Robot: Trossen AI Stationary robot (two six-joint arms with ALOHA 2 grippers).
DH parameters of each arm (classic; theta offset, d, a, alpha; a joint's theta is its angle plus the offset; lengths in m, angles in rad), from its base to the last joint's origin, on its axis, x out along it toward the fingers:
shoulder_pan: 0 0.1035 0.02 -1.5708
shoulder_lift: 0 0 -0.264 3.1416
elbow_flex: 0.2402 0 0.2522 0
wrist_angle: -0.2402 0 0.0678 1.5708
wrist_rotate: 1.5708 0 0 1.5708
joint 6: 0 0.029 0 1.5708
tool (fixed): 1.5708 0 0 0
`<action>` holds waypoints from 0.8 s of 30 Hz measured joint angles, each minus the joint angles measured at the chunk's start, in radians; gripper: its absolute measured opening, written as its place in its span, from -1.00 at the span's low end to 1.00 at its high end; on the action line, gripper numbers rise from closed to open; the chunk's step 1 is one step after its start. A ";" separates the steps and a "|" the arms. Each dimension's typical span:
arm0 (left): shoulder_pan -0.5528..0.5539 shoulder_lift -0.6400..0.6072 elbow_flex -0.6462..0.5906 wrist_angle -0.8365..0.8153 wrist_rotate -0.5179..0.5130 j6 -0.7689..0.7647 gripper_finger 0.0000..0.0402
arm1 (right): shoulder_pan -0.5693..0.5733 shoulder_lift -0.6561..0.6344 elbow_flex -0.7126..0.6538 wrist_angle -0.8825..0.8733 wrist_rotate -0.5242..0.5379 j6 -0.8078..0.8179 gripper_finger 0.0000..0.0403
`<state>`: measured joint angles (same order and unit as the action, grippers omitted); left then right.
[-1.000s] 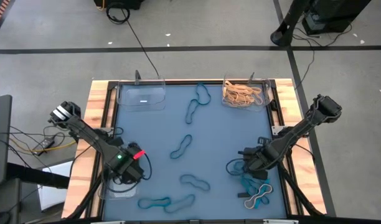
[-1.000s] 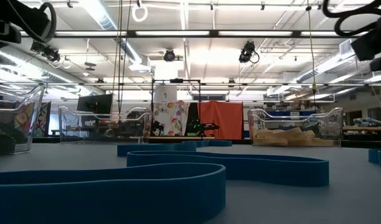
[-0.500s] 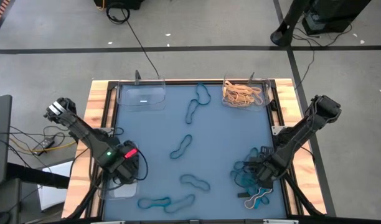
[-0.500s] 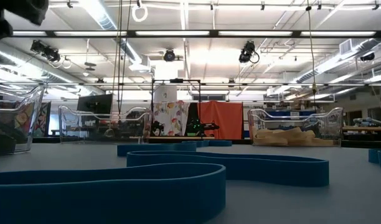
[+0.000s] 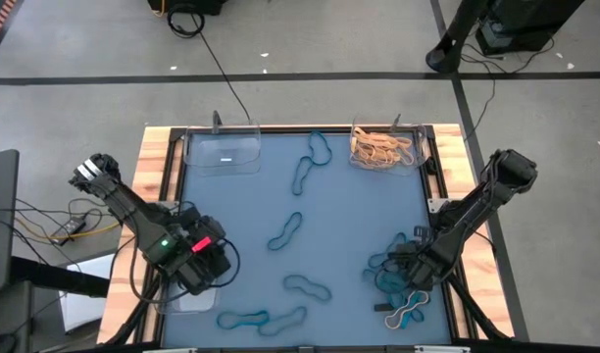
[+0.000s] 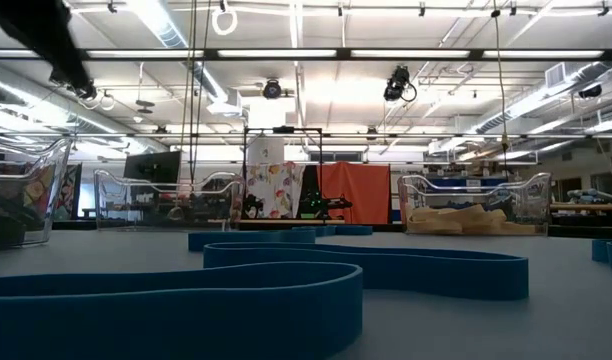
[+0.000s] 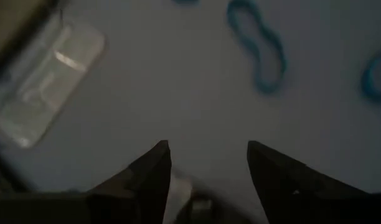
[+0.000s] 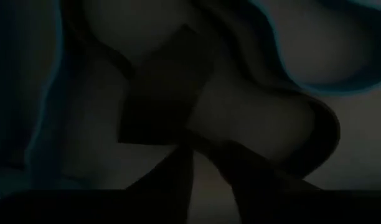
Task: Sort rubber bands into baskets
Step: Put the small black rubber band into the bottom left transparent bin, then put the big black rubber band into the bottom left transparent bin
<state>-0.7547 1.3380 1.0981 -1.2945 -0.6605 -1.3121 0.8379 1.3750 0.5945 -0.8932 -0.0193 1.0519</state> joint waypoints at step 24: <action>0.130 0.247 -0.003 1.098 -0.293 0.950 0.06 | -0.144 0.003 0.428 0.068 0.518 -0.360 -0.98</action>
<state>-0.6248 1.5846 1.0946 -0.1961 -0.9535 -0.3623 0.6939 1.3785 1.0226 -0.8255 0.4985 0.6916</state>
